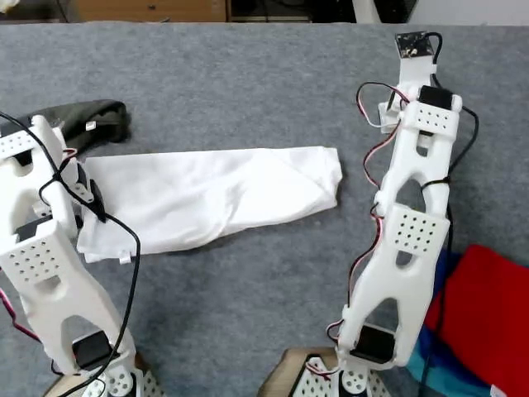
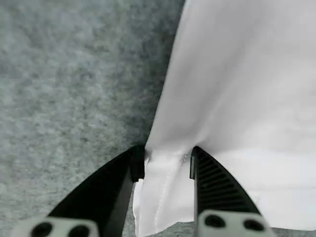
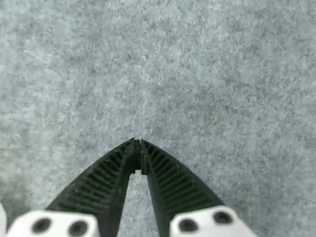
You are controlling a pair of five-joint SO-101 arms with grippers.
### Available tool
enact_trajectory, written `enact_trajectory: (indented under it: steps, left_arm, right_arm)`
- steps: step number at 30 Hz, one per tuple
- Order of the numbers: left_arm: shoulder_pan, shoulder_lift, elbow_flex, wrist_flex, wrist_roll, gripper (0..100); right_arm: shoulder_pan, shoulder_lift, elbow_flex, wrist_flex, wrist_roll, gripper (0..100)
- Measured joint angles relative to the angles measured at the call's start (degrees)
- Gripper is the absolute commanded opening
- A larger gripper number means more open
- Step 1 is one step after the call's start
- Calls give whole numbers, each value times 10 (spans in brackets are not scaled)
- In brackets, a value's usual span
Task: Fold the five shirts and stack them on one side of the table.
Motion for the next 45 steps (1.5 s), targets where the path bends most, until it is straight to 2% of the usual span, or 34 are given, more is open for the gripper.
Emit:
enact_trajectory:
  steps: [13, 19, 29, 35, 39, 45]
  left_arm:
    - [-2, 20, -8, 0, 1, 151]
    - [-2, 24, -15, 0, 1, 16]
    - [33, 25, -23, -4, 3, 19]
    - [91, 11, -61, 25, 25, 19]
    - [171, -11, -67, 53, 31, 19]
    - [295, -72, -113, 69, 77, 19]
  right_arm:
    - [0, 0, 0, 0, 0, 5]
    - [8, 0, 0, -1, 0, 5]
    - [41, 0, -31, -9, -40, 5]
    - [62, 0, -31, -29, -55, 5]
    - [63, 0, -31, -33, -59, 5]
    - [67, 0, -31, -44, -61, 5]
